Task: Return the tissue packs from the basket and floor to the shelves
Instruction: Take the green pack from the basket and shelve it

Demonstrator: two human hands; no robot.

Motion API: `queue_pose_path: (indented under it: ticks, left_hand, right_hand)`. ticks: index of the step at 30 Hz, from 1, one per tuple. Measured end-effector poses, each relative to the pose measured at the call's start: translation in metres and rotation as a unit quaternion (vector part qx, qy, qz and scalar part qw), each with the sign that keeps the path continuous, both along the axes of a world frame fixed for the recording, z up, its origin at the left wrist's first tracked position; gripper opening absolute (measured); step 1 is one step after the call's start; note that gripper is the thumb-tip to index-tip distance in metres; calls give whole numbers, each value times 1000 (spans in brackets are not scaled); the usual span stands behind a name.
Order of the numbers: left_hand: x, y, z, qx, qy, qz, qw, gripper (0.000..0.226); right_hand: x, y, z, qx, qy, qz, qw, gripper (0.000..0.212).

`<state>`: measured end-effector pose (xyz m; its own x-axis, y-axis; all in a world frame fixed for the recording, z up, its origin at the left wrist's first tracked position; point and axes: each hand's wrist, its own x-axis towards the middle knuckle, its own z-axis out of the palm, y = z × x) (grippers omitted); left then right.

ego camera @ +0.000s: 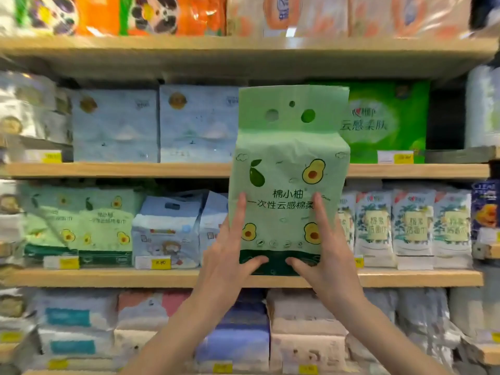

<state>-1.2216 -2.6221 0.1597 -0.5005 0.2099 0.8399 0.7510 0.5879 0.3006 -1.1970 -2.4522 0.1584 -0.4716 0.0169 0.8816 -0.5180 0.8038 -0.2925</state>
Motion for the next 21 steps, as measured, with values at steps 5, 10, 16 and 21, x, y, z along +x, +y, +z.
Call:
queue_pose_path:
  ticks: [5,10,16,21]
  left_hand:
    - [-33,-20,51,21,54,-1,998,121]
    - [-59,-30,97,31,115,-2,993,123]
    - [-86,-29,145,52,173,-2,983,122]
    - [-120,-20,180,66,212,-9,975,119]
  right_hand:
    - [-31,-20,51,26,64,9,998,125]
    - [-55,-32,100,26,110,12,994,123]
    - [-82,-31,153,51,161,5,986,125]
    - [-109,-24,187,66,195,-1,979,123]
